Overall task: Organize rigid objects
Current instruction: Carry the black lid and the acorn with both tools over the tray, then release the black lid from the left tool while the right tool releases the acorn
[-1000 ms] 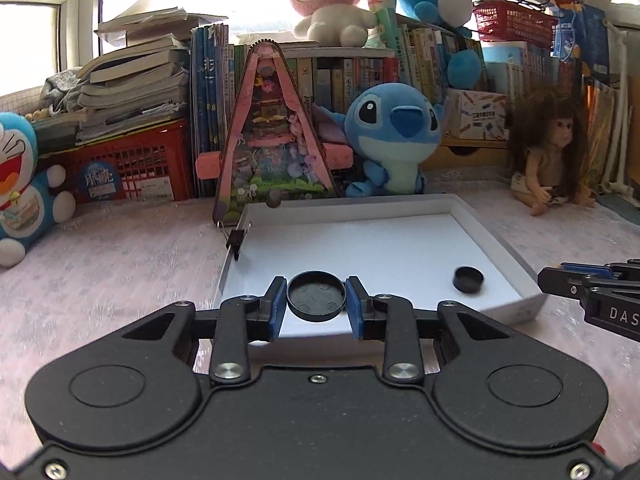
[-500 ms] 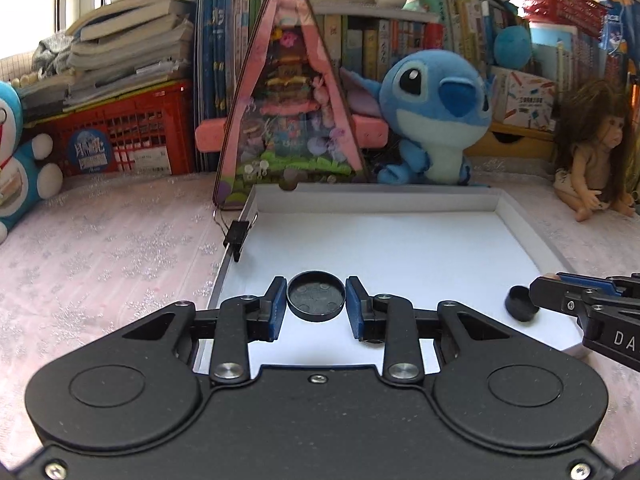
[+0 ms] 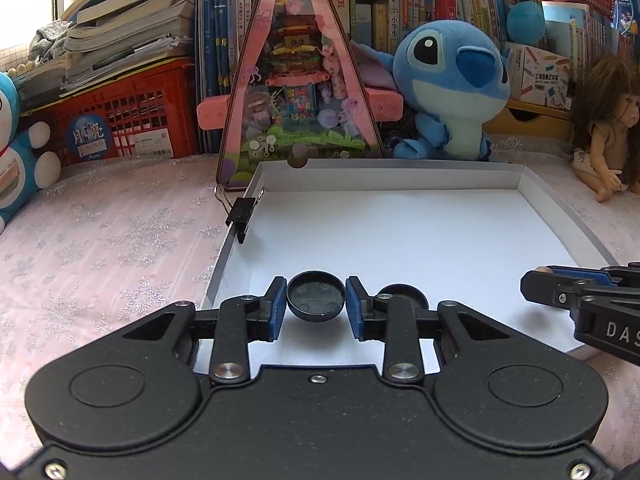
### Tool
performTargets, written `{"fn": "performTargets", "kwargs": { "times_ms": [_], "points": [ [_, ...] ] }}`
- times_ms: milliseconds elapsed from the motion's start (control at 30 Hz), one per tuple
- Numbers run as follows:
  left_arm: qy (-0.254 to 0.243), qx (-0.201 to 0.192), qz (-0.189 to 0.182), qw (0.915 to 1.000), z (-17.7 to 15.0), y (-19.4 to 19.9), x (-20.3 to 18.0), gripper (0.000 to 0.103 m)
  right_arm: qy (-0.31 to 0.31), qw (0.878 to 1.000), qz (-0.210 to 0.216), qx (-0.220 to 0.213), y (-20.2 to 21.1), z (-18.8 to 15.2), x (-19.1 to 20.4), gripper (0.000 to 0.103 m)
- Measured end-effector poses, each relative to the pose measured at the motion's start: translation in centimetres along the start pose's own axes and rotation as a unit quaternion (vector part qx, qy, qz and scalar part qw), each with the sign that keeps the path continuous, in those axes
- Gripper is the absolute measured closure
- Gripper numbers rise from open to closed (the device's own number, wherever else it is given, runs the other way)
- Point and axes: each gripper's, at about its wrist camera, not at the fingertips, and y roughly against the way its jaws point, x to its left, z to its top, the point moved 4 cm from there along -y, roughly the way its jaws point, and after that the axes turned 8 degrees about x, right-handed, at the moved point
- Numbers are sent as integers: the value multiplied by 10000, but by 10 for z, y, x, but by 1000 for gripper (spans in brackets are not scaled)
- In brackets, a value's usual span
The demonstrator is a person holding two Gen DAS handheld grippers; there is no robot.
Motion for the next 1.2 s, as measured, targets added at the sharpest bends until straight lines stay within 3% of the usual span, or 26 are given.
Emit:
{"fn": "performTargets", "kwargs": {
  "times_ms": [733, 900, 967, 1200],
  "points": [
    [-90, 2, 85, 9999, -2, -11, -5, 73, 493, 9981, -367, 76, -16, -2, 8, 78],
    [-170, -43, 161, 9997, 1, -5, -7, 73, 530, 9982, -289, 23, -11, -1, 10, 70],
    [-196, -95, 203, 9996, 2, 0, -8, 73, 587, 9978, -301, -43, -6, 1, 12, 59],
    [-226, -258, 120, 9993, 5, 26, -8, 56, 689, 9970, -271, -209, 15, 3, 15, 47]
  ]
}}
